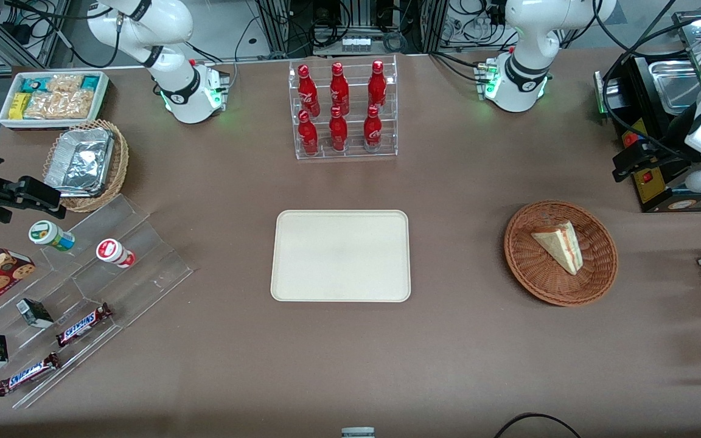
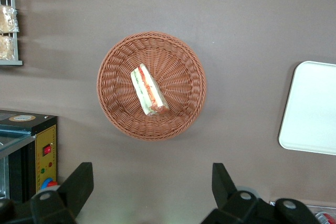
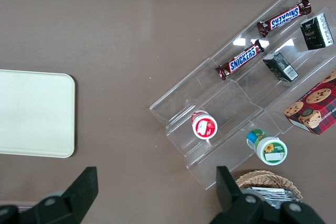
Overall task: Place sandwich from basket to tray
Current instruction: 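Move the left gripper over the wicker basket toward the sandwich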
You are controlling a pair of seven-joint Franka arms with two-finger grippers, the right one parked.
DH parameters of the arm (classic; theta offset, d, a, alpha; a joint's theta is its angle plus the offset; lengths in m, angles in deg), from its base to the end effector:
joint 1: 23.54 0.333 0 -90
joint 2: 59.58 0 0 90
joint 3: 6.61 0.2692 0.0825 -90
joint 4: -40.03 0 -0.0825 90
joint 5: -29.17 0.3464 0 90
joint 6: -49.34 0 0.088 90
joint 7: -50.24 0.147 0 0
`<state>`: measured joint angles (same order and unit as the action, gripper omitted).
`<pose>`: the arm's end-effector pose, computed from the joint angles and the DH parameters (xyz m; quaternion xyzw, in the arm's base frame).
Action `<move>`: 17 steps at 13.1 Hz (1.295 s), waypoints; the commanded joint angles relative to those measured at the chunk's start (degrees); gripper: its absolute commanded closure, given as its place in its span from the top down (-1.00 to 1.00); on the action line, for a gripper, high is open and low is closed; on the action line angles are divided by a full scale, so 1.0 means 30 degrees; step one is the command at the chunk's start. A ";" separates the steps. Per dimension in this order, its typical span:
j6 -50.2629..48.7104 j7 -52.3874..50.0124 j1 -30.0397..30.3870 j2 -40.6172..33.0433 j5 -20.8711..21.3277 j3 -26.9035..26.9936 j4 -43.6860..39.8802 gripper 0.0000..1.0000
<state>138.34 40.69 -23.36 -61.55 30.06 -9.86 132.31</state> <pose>0.5040 -0.0251 0.5365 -0.9983 -0.0566 0.0104 0.0099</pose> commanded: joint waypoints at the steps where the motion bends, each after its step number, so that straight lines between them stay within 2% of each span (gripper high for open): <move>1: -0.0077 0.0164 0.0029 -0.0368 -0.0036 -0.0086 0.0295 1.00; 7: -0.0165 -0.0214 0.0292 0.0129 -0.0006 0.0146 0.0382 1.00; 10: 0.0125 -0.0275 0.0292 0.0627 -0.0006 0.1228 0.0673 1.00; 13: 0.2986 -0.0392 0.0292 0.0833 0.0169 0.1319 0.3768 1.00; 15: 0.4983 -0.3684 0.0176 0.1297 0.0316 0.1320 0.5065 1.00; 17: 0.5693 -0.6299 0.0028 0.2438 0.0316 0.1319 0.5187 1.00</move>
<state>153.64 28.77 -22.95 -56.11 30.22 -5.62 147.20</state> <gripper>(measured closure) 0.000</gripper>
